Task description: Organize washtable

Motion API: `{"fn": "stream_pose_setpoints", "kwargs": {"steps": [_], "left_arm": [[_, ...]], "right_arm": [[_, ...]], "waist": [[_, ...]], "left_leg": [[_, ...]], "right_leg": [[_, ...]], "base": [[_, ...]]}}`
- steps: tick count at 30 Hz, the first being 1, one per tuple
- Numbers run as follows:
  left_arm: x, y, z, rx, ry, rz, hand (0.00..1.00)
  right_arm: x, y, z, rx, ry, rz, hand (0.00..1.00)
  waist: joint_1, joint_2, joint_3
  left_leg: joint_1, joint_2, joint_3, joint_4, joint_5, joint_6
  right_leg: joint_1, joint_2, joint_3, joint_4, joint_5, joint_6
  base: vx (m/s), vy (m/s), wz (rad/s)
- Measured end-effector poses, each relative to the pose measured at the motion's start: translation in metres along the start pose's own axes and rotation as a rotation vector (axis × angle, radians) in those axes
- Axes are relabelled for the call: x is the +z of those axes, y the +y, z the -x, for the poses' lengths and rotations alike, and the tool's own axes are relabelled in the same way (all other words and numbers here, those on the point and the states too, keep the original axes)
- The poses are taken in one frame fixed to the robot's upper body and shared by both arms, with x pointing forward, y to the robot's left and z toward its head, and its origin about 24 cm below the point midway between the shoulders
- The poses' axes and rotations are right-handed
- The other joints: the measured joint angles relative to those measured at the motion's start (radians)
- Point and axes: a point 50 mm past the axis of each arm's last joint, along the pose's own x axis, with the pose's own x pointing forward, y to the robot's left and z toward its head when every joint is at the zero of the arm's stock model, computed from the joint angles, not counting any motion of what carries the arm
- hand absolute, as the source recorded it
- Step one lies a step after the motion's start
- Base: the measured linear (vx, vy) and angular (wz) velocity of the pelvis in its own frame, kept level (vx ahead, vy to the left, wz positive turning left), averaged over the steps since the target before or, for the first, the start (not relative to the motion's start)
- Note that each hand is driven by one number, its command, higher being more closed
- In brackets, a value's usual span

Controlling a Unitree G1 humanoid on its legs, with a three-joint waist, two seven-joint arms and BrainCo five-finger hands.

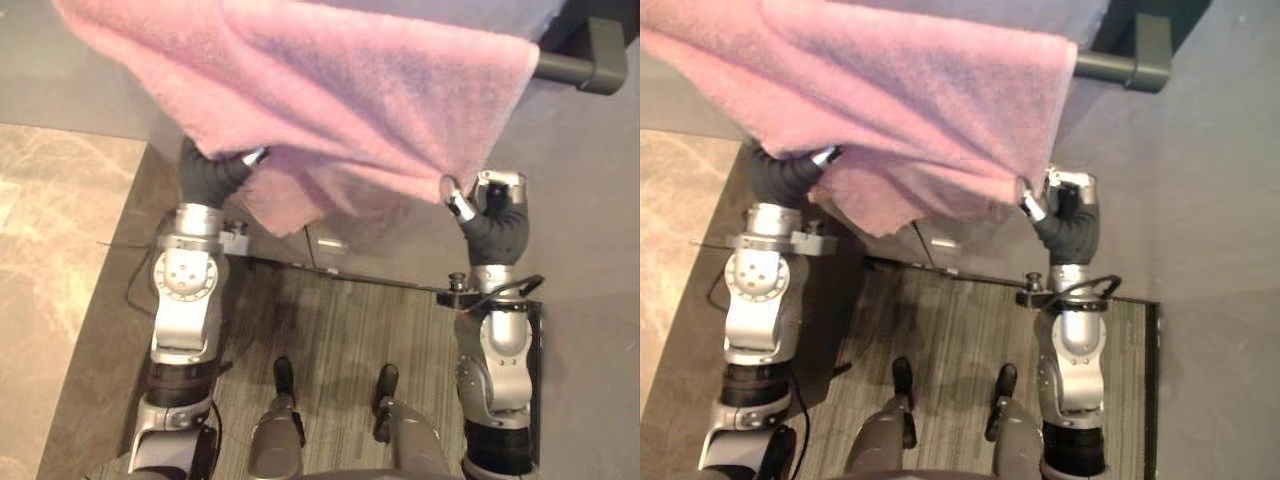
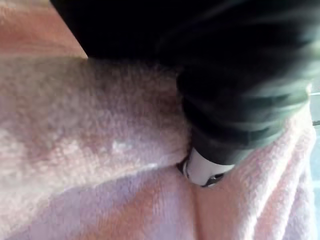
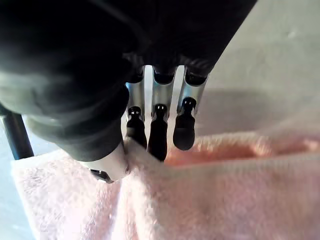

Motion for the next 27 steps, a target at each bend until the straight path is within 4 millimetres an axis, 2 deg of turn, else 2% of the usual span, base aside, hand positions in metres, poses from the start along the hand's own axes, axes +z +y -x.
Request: {"fn": "stream_pose_setpoints", "kwargs": {"steps": [5, 6, 8, 13, 20, 27], "left_arm": [[0.002, 0.044, 0.013, 0.249, 0.013, -0.061, 0.0], [0.001, 0.047, 0.016, 0.264, 0.02, -0.068, 0.0], [-0.004, 0.049, 0.026, 0.264, 0.063, -0.08, 0.0], [-0.005, 0.052, 0.044, 0.259, 0.104, -0.099, 0.0], [-0.008, 0.057, 0.076, 0.266, 0.197, -0.113, 0.0], [-0.015, 0.053, 0.103, 0.263, 0.298, -0.073, 0.0]], "right_arm": [[-0.003, -0.045, 0.021, -0.205, 0.068, 0.118, 0.0], [-0.004, -0.047, 0.023, -0.213, 0.076, 0.127, 0.0], [-0.006, -0.048, 0.029, -0.216, 0.104, 0.135, 0.0], [-0.01, -0.05, 0.035, -0.211, 0.136, 0.143, 0.0], [-0.036, -0.056, 0.055, -0.193, 0.308, 0.173, 0.0], [-0.064, -0.045, 0.07, -0.139, 0.453, 0.126, 0.0]], "waist": [[-0.003, 0.0, -0.004], [-0.003, 0.001, -0.009], [-0.004, 0.001, -0.039], [0.0, 0.001, -0.066], [0.0, 0.004, -0.081], [0.001, 0.021, -0.118]], "left_leg": [[0.0, 0.002, 0.006, 0.003, 0.0, 0.0], [-0.001, 0.002, 0.007, 0.003, 0.0, 0.0], [-0.002, 0.004, 0.008, 0.002, 0.0, 0.0], [-0.001, 0.004, 0.01, 0.004, 0.0, 0.0], [0.011, 0.002, 0.011, 0.004, -0.001, 0.001], [0.018, 0.001, 0.012, 0.004, -0.001, 0.001]], "right_leg": [[0.0, 0.002, 0.002, -0.002, 0.001, -0.001], [0.0, 0.002, 0.003, -0.003, 0.001, -0.001], [0.0, 0.002, 0.002, -0.007, 0.002, -0.001], [0.009, 0.001, 0.001, -0.019, 0.01, 0.0], [0.033, 0.0, -0.002, -0.04, 0.021, 0.001], [0.043, 0.002, -0.002, -0.048, 0.024, 0.001]], "base": [[-0.01, 0.003, -0.02], [0.0, 0.0, 0.0], [0.0, 0.0, 0.0], [-0.01, 0.004, 0.01], [-0.03, 0.015, 0.01], [0.0, 0.0, 0.0]]}}
